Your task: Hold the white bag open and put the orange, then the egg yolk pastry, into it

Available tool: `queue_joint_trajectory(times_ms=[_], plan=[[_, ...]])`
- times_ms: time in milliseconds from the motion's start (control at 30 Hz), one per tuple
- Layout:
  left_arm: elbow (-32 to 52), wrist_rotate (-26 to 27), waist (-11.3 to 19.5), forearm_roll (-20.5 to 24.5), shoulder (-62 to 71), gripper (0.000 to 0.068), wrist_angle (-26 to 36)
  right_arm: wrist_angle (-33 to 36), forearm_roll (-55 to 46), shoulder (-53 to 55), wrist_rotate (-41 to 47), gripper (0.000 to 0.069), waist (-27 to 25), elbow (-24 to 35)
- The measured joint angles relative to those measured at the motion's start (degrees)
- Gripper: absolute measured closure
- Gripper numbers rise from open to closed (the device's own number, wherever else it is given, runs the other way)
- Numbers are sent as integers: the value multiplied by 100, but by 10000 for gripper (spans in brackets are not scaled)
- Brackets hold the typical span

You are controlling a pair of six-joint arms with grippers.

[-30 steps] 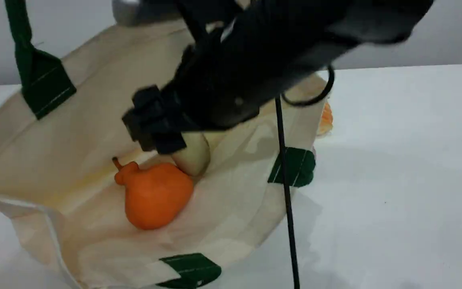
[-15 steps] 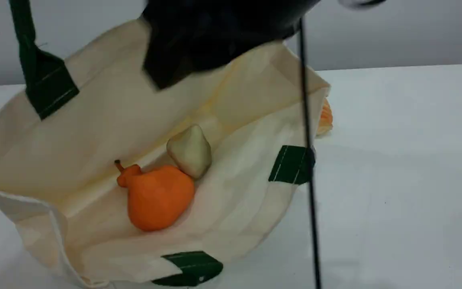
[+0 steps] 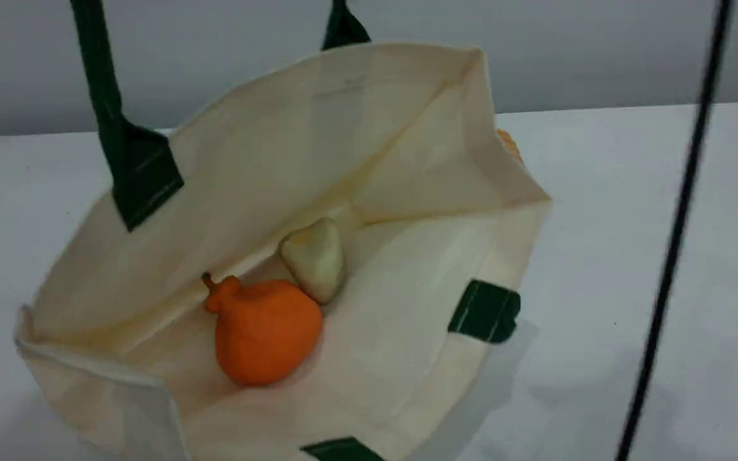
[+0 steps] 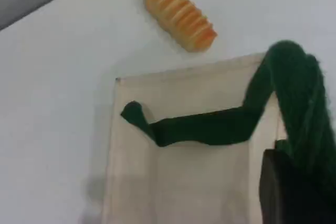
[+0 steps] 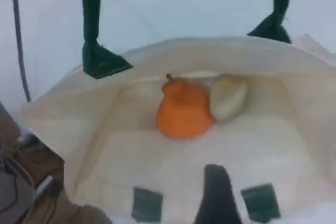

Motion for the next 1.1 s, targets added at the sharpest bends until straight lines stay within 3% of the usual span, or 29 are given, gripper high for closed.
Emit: queue_joint_trajectory(times_ms=[233,433,533,667,833,1100], plan=[[340,-1,0,165,173,614,-324,502,-664,-579,710,233,0,0],[400,-115,0,622,260,592,-339,1033,-1141,-1082,993,233,0,0],[400,-286,0,938,271,531,-224,1226,-1467,-1332,1230,233,0,0],[400,-386,0,1265,273,383,-119,1436,-1915,-1657,1567,233,0,0],[400,-386,0,1328,277,227,90,1788,-2254,-2064,1739,233,0,0],[395,-323,0,1512,272,197,632,2530,-2963,-2716,2166,233,0,0]])
